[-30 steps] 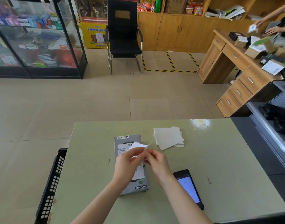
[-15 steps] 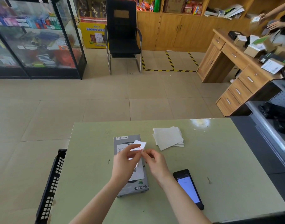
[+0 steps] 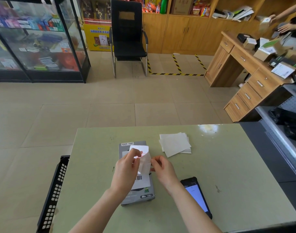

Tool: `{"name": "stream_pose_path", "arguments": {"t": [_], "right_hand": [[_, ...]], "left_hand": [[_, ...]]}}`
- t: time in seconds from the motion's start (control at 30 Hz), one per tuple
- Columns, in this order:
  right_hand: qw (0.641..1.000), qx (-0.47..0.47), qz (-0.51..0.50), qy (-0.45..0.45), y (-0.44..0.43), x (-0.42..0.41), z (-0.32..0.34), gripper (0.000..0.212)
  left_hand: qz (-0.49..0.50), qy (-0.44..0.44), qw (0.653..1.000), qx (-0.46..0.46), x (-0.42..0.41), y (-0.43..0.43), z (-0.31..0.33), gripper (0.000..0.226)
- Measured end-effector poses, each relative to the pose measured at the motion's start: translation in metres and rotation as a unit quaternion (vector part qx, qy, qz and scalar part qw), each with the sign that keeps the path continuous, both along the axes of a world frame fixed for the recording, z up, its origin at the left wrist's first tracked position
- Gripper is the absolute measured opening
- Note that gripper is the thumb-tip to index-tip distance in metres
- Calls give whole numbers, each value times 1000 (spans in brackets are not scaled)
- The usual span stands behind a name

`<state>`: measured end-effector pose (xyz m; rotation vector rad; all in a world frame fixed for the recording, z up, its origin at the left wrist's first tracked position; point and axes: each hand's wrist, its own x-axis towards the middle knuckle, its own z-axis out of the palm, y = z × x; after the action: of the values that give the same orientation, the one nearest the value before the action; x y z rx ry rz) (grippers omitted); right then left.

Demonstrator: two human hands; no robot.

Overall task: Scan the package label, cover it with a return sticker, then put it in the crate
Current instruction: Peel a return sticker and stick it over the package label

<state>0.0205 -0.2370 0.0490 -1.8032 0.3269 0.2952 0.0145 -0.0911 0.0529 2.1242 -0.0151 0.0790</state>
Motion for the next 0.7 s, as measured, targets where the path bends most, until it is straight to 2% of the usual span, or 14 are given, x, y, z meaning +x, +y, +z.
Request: {"name": "stream_pose_path", "arguments": {"t": [0.27, 0.4, 0.7], "right_hand": [[987, -146, 54, -37, -10, 10, -3, 11], [983, -171, 48, -37, -25, 17, -5, 9], [975, -213, 55, 43, -61, 24, -22, 11]], "left_hand": [[-47, -63, 994, 77, 1, 11, -4, 25], [-48, -73, 993, 79, 3, 21, -5, 32], [-26, -9, 999, 24, 10, 35, -3, 46]]}}
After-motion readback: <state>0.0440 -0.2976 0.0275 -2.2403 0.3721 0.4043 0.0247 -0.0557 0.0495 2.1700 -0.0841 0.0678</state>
